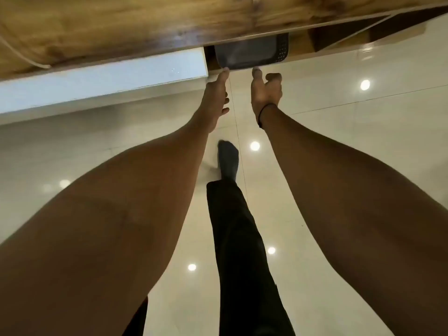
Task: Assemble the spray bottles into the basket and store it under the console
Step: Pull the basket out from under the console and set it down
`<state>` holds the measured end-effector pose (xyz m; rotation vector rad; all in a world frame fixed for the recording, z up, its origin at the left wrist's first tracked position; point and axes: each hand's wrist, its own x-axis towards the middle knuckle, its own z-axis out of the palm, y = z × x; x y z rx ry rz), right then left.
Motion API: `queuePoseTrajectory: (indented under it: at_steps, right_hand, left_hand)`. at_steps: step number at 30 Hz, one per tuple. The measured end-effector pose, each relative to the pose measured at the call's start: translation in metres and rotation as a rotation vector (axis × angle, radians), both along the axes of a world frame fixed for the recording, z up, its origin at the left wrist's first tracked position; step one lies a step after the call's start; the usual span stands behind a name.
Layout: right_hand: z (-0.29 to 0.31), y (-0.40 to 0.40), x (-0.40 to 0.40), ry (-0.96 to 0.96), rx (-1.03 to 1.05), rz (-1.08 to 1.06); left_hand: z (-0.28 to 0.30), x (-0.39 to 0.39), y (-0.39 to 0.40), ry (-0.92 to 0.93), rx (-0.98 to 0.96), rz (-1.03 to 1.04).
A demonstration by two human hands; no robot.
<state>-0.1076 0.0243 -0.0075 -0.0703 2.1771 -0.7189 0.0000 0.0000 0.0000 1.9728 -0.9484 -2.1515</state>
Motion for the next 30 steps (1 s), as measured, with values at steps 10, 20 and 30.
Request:
queuePoseTrajectory:
  at_steps: [10, 20, 30]
  right_hand:
    - [-0.153, -0.030, -0.043, -0.378, -0.097, -0.363]
    - [-0.236, -0.058, -0.076, -0.545, -0.269, -0.593]
    - [-0.194, -0.011, -0.070, -0.538, -0.254, -0.577]
  left_hand:
    - [-0.152, -0.053, -0.024, -0.033, 0.042, 0.248]
    - [-0.232, -0.069, -0.055, -0.131, -0.128, 0.283]
    - [-0.221, -0.054, -0.020, -0.150, -0.096, 0.228]
